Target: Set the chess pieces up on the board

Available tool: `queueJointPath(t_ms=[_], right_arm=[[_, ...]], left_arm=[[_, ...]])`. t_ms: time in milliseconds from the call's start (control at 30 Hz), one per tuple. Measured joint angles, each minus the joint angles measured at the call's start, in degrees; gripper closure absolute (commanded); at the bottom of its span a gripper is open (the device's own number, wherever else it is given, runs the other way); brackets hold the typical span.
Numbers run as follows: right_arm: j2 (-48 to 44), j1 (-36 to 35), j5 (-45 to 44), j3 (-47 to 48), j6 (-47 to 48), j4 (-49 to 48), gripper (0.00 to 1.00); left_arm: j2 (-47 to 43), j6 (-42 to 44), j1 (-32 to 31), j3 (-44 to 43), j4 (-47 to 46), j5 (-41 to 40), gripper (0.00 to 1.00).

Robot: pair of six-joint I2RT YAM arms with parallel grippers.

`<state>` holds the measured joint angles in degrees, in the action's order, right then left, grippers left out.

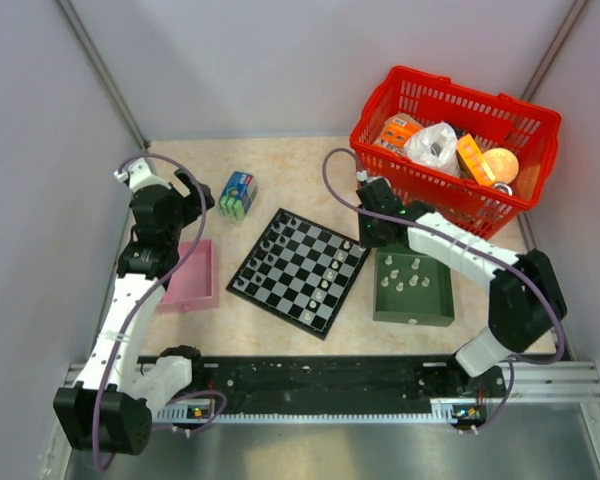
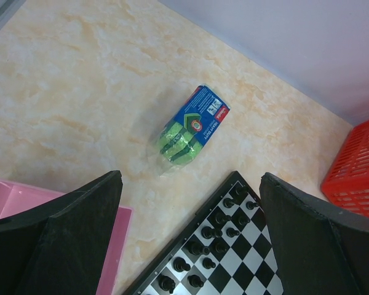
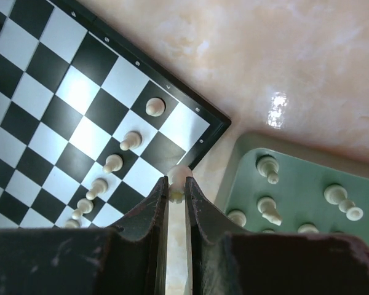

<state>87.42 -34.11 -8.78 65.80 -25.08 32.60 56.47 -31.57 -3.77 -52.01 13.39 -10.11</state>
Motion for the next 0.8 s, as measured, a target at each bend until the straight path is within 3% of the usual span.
queueJointPath(t_ms=[333, 800], right_arm=[[8.63, -1.40, -2.75, 1.81, 1.05, -0.63, 0.93], [10.27, -1.40, -3.58, 1.79, 0.42, -6.64, 0.92]], left_arm=[[-1.36, 0.07, 0.22, 0.02, 0.07, -1.14, 0.01], [-1.36, 0.09, 0.37, 0.04, 0.13, -1.53, 0.01]])
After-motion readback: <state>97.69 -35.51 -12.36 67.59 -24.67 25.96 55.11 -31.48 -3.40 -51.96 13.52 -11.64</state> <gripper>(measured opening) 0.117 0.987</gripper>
